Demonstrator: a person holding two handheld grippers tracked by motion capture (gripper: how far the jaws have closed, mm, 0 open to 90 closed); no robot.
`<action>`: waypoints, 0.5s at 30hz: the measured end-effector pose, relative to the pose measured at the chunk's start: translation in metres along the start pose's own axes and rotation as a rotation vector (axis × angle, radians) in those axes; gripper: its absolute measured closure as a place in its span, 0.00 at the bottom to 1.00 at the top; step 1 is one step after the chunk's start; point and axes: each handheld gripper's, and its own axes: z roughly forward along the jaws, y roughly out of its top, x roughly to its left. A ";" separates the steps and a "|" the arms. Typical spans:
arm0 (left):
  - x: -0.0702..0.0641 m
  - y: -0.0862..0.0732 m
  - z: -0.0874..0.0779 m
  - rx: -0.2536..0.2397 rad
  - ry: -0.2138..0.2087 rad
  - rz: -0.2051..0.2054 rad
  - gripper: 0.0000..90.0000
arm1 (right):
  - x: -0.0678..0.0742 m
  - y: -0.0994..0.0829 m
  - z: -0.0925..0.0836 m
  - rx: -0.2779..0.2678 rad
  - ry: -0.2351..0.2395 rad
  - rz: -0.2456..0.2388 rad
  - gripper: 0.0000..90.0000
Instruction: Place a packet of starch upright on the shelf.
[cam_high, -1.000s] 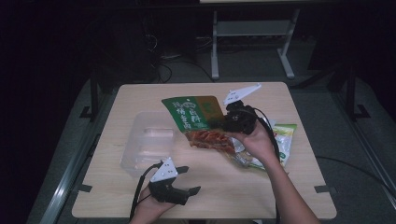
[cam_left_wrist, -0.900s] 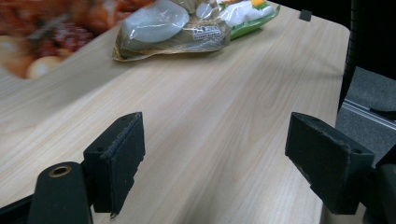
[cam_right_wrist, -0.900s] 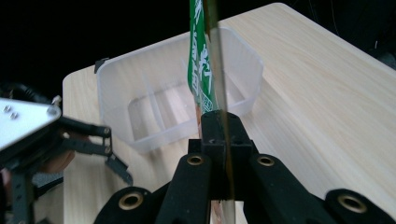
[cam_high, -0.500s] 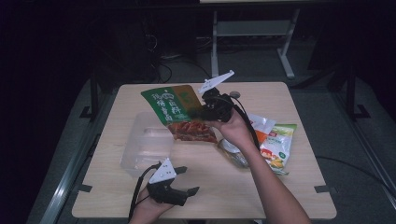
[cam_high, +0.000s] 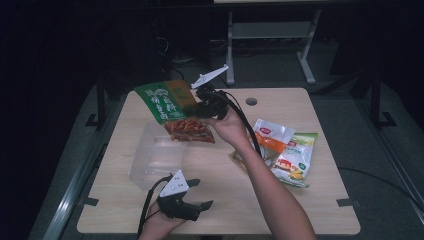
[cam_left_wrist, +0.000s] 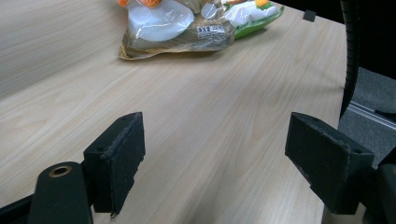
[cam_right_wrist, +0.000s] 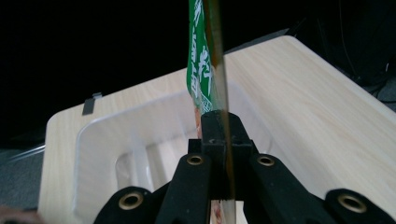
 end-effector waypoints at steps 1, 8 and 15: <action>0.000 0.000 0.000 0.000 0.000 0.001 0.22 | 0.000 0.002 0.003 -0.003 0.002 0.007 0.99; 0.002 0.001 -0.003 -0.005 0.003 0.004 0.22 | -0.001 0.011 0.031 -0.002 -0.001 0.026 0.99; 0.002 0.001 -0.003 -0.014 0.013 0.000 0.22 | -0.003 0.013 0.051 -0.014 0.001 0.066 0.99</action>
